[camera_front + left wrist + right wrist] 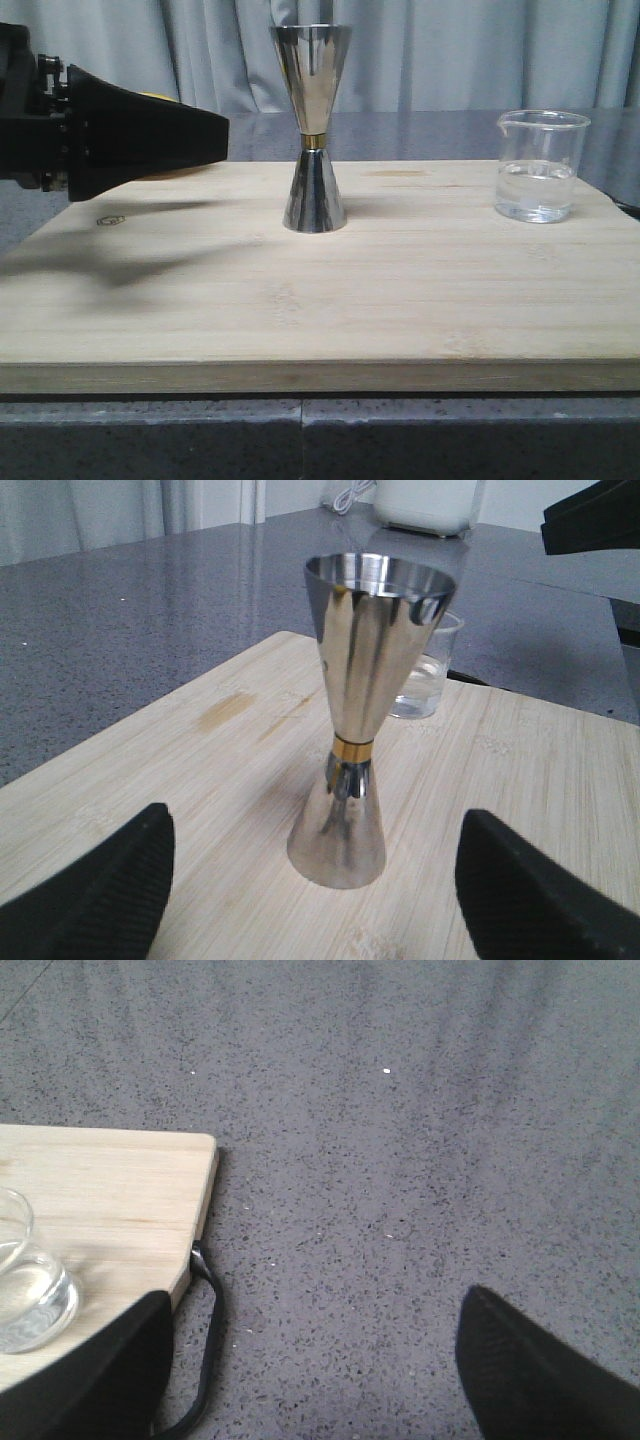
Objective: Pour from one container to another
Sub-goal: 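Move the left gripper toward the steel jigger and around its waist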
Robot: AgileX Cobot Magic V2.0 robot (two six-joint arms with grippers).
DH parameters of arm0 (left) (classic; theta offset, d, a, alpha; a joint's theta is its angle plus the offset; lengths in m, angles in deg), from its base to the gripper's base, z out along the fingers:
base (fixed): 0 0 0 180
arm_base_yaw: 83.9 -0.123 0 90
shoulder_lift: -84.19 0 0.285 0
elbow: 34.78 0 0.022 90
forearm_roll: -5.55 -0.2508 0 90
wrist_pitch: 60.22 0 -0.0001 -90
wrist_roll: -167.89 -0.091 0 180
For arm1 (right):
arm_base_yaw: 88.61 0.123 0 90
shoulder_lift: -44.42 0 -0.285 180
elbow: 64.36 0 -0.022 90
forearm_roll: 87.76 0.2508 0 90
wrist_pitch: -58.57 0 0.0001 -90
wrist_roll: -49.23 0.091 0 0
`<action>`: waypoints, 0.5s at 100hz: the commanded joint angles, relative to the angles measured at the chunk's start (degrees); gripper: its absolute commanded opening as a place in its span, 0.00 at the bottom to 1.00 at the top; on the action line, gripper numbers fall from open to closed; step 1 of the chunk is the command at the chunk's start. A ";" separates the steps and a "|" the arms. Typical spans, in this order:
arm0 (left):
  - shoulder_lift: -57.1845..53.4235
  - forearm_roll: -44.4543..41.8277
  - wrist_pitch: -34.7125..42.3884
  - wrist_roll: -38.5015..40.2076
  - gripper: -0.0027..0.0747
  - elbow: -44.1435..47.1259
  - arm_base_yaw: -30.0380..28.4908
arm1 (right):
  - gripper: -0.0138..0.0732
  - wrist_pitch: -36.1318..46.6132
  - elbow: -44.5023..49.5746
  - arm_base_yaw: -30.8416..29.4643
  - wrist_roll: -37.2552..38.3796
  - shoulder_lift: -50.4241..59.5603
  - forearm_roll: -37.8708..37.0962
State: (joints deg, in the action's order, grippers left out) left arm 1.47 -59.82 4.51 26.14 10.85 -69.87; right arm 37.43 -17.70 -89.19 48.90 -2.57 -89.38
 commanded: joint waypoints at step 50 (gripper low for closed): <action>7.35 2.34 7.40 0.44 0.73 -8.88 6.54 | 0.77 4.89 -1.41 -0.15 -0.56 -0.28 0.00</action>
State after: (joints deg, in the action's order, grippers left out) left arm 9.37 -59.82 5.44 26.14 4.63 -64.77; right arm 37.77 -17.70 -89.19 48.73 -2.70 -89.38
